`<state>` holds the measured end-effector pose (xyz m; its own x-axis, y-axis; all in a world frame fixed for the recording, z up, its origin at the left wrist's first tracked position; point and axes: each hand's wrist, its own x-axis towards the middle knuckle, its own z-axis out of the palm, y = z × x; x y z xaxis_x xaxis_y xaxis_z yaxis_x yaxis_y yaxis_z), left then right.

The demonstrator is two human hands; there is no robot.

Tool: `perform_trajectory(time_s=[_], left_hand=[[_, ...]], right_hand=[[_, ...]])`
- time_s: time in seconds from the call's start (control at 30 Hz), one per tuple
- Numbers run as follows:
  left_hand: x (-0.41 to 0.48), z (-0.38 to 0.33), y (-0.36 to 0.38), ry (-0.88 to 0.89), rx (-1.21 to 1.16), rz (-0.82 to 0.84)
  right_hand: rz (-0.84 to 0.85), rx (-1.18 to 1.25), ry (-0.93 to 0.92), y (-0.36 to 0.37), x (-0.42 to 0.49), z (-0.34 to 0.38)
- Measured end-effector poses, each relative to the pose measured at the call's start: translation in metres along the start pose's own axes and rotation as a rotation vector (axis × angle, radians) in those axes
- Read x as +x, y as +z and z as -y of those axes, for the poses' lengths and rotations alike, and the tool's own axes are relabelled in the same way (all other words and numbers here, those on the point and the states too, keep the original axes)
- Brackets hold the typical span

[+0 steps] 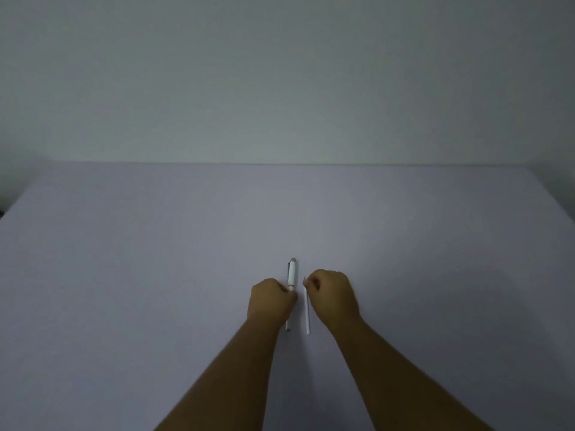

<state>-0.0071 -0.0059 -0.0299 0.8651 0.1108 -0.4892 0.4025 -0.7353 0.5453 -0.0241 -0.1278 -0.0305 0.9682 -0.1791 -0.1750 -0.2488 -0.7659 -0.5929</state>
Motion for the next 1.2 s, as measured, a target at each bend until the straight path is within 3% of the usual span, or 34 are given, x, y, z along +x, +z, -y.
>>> perform_trajectory(time_s=[0.2, 0.4, 0.7, 1.03, 1.2], left_hand=[[-0.007, -0.005, -0.004, 0.197, -0.015, 0.009], [-0.010, -0.002, -0.013, 0.255, 0.106, 0.137], [-0.013, 0.010, -0.015, 0.190, 0.032, 0.096], [-0.014, 0.007, -0.017, 0.194, -0.002, 0.056], [-0.016, 0.007, -0.019, 0.210, -0.011, 0.040]], right_hand=[[0.086, 0.331, 0.254, -0.007, 0.012, 0.022], [-0.030, 0.497, 0.459, -0.013, 0.015, 0.019], [0.120, -0.117, 0.284, -0.018, 0.007, -0.011], [0.107, -0.162, 0.260, -0.014, 0.002, -0.014], [0.009, -0.002, 0.233, -0.020, 0.001, -0.006]])
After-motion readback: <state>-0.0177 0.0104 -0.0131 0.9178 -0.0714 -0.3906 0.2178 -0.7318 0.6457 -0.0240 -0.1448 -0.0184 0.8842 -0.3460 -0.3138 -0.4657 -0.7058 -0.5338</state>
